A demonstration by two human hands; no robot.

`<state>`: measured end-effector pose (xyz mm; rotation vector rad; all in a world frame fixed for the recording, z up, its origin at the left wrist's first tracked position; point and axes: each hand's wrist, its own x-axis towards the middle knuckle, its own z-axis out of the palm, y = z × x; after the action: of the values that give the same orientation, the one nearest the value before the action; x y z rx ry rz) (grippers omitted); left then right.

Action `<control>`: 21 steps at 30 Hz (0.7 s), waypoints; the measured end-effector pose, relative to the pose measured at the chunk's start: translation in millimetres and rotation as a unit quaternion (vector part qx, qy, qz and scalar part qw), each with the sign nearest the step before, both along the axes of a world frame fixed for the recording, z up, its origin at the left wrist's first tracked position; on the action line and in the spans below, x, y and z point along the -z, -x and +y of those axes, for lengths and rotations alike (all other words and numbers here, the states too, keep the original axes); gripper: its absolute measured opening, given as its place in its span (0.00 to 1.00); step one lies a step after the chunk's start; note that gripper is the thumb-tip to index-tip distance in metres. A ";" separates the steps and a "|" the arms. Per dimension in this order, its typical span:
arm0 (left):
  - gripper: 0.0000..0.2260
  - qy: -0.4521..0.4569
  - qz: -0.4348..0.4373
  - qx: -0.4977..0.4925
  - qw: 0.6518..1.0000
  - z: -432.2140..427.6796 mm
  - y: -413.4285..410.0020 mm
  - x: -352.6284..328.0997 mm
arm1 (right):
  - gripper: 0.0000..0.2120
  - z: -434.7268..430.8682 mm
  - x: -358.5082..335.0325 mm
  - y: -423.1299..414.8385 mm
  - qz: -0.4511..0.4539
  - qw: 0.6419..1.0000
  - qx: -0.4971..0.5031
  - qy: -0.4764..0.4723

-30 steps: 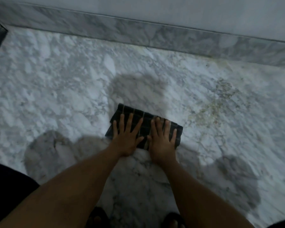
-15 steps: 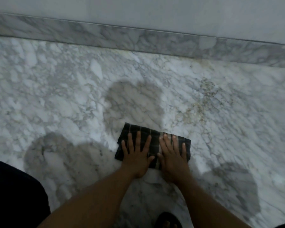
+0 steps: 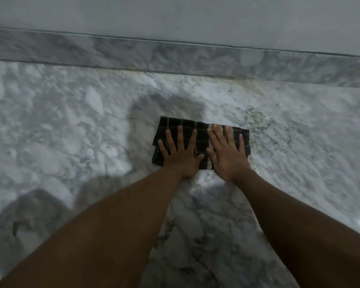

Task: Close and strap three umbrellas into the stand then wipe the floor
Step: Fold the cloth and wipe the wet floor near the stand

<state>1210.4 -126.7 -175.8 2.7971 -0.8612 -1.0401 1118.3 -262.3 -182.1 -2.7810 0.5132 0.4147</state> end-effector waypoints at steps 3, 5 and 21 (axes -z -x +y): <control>0.34 0.004 -0.009 -0.006 1.000 -25.7 -23.7 2.4 | 0.27 -26.1 3.0 -24.5 -0.012 1.000 -0.006 0.012; 0.34 0.007 -0.012 -0.010 1.000 -43.9 -42.6 2.6 | 0.27 -45.0 5.4 -44.9 -0.020 1.000 -0.009 0.018; 0.32 0.029 -0.041 0.054 0.997 -132.4 -117.4 -0.6 | 0.26 -130.4 14.0 -111.7 -0.072 0.996 0.040 0.016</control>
<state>1327.8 -259.1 -175.2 2.7898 -1.0449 -0.9012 1230.0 -392.7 -196.1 -2.7825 0.5980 0.1878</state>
